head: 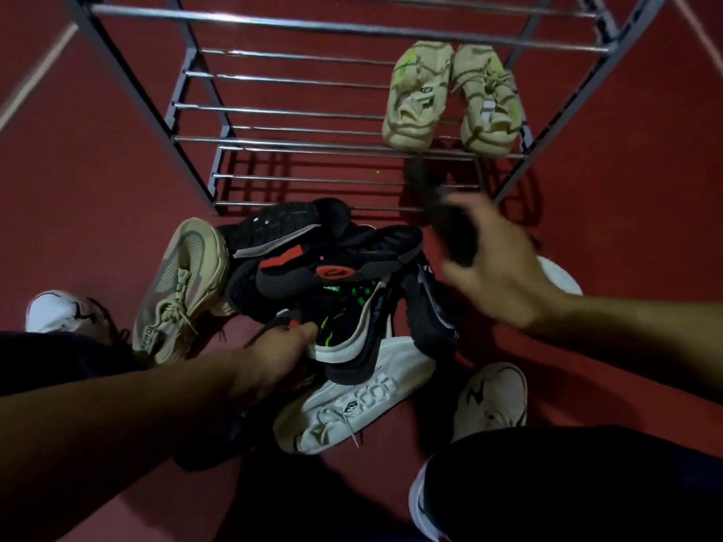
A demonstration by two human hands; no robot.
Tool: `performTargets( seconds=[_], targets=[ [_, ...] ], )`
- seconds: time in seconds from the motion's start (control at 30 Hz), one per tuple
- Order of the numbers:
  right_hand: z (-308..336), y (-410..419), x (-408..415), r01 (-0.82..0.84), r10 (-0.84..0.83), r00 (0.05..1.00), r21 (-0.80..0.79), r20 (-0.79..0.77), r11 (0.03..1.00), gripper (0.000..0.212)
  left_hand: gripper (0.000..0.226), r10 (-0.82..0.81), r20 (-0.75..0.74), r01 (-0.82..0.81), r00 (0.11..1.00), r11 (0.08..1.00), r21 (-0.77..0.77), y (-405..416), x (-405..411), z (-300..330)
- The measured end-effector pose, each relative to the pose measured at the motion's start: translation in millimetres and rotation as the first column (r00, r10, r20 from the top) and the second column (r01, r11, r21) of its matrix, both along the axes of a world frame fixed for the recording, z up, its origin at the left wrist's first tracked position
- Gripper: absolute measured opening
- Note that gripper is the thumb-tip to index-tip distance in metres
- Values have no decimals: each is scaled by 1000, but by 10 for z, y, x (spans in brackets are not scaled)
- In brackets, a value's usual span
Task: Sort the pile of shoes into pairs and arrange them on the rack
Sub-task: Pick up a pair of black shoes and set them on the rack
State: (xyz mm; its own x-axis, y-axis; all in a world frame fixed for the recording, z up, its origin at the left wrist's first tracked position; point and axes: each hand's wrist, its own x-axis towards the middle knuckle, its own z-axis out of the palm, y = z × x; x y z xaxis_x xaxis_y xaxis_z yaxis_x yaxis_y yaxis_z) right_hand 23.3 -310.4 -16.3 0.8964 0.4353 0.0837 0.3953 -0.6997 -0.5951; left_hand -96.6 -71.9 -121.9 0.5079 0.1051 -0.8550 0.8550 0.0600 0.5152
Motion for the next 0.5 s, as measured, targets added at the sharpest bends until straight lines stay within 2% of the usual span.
performTargets(
  seconds=[0.03, 0.1, 0.17, 0.23, 0.37, 0.43, 0.5],
  targets=[
    [-79, 100, -34, -177, 193, 974, -136, 118, 975, 67, 30, 1, 10, -1, 1000, 1000, 9, 1, -5, 12],
    [-407, 251, -192, -398, 533, 803, -427, 267, 812, 62, 29, -3, 19, 3, 1000, 1000, 27, 47, -6, 38],
    [-781, 215, -360, -522, 705, 672, -529, 229, 669, 45, 32, -15, 13, 15, 1000, 1000, 24, 116, -25, 82],
    [-1086, 36, -505, -579, 766, 626, -569, 149, 584, 49, 33, -42, 27, 41, 999, 999, 23, 135, -62, 118],
    [-1345, -179, -597, -577, 783, 621, -687, -18, 442, 59, 19, -60, 100, 50, 993, 993, 104, 87, -88, 76],
    [-1199, -97, -517, -609, 779, 626, -646, -35, 461, 51, 23, -112, 124, 86, 986, 977, 195, 61, -71, 39],
    [-936, 37, -408, -627, 777, 626, -551, 65, 551, 23, 23, -187, 132, 139, 974, 942, 305, 69, -40, -4]
  ],
)
